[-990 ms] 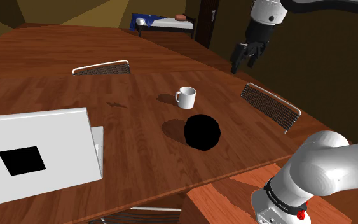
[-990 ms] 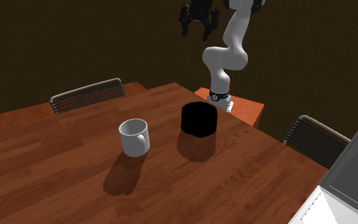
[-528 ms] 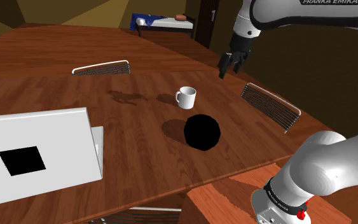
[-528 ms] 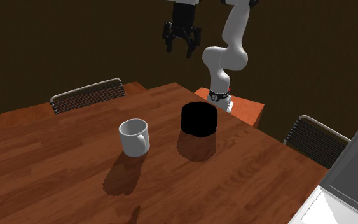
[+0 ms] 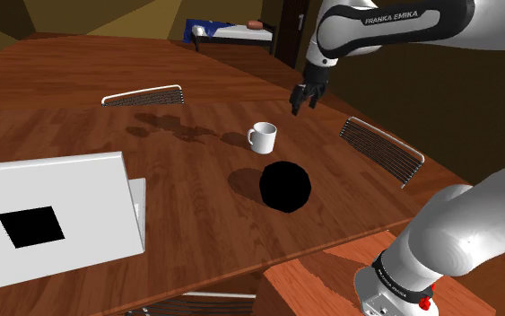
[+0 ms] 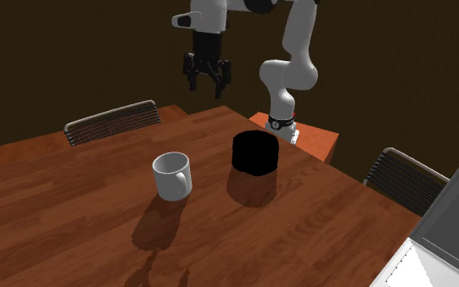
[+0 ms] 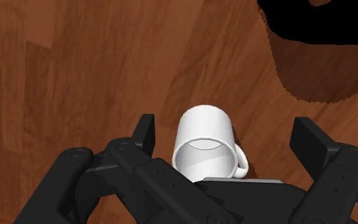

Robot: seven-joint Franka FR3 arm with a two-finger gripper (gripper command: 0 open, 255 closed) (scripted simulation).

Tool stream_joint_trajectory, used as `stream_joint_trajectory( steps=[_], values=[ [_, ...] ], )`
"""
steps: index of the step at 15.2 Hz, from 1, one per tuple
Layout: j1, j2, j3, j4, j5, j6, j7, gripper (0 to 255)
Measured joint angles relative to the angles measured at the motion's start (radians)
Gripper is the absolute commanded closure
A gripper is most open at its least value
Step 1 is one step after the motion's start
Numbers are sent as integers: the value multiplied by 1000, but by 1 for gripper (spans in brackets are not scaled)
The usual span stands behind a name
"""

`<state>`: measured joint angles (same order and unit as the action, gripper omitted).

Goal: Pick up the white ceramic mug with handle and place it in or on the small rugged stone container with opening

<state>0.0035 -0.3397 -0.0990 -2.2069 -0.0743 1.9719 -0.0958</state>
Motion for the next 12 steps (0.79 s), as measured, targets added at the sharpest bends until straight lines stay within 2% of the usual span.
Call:
stream_joint_trajectory(
  steps=[6,12],
  values=[
    [0,233,-44,107,48,111,-99,0],
    [-13,464,-59,256,117,171,-195,0]
  ],
)
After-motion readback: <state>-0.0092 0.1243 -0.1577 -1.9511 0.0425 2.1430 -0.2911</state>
